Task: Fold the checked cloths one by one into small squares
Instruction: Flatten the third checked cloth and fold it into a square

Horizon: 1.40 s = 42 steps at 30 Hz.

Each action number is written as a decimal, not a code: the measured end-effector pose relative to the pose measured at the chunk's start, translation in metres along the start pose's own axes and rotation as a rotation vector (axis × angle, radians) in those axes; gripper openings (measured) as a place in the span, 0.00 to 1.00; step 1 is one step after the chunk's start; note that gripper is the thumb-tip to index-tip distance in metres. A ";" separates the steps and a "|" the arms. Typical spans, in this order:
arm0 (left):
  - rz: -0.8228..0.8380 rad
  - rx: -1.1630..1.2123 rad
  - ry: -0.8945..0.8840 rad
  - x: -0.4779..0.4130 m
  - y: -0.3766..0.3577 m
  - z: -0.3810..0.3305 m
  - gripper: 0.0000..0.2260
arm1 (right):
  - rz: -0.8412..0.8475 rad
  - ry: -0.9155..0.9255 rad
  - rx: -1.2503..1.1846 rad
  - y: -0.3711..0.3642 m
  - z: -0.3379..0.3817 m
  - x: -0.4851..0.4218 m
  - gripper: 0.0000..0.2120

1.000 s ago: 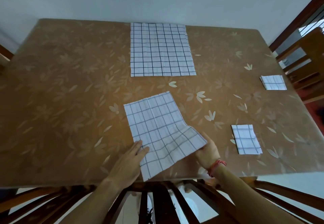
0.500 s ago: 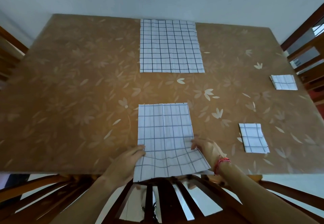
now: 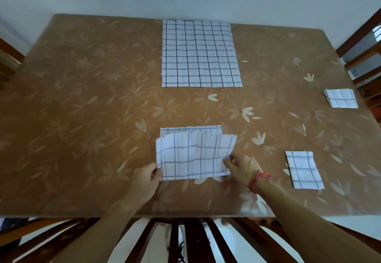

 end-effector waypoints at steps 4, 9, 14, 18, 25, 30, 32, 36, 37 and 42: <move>-0.042 0.032 0.044 -0.017 0.000 0.004 0.12 | 0.000 -0.018 0.042 0.001 0.000 -0.018 0.10; -0.078 0.026 0.053 -0.023 -0.005 0.002 0.02 | 0.009 -0.069 0.050 -0.004 -0.005 -0.033 0.12; -0.077 0.008 0.050 -0.020 -0.014 0.005 0.19 | 0.005 -0.106 0.094 -0.009 -0.011 -0.040 0.13; -0.162 -0.167 -0.081 -0.011 -0.010 -0.007 0.18 | -0.052 -0.135 0.109 -0.005 -0.011 -0.040 0.13; 0.012 -0.494 -0.427 0.038 -0.056 -0.049 0.20 | -0.234 -0.024 0.201 -0.003 0.015 -0.006 0.16; 0.007 -0.606 -0.424 0.050 -0.071 -0.048 0.23 | -0.283 0.305 0.446 -0.058 0.053 0.027 0.25; 0.005 -0.629 -0.399 0.048 -0.075 -0.041 0.23 | -0.264 0.385 0.500 -0.079 0.066 0.039 0.27; 0.040 -0.653 -0.371 0.042 -0.081 -0.030 0.25 | -0.182 0.433 0.551 -0.107 0.074 0.045 0.29; 0.043 -0.663 -0.378 0.042 -0.082 -0.029 0.25 | -0.161 0.429 0.553 -0.112 0.073 0.044 0.30; 0.052 -0.675 -0.371 0.038 -0.083 -0.025 0.24 | -0.091 0.399 0.567 -0.121 0.072 0.041 0.32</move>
Point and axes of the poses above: each hand's wrist, its own x-axis away from the middle knuckle, its own y-axis out of the back of the hand, z = x × y, the point moved 7 cm from there along -x, towards the middle knuckle, and after that the axes turned 8 degrees about z, right-handed, at the moved point
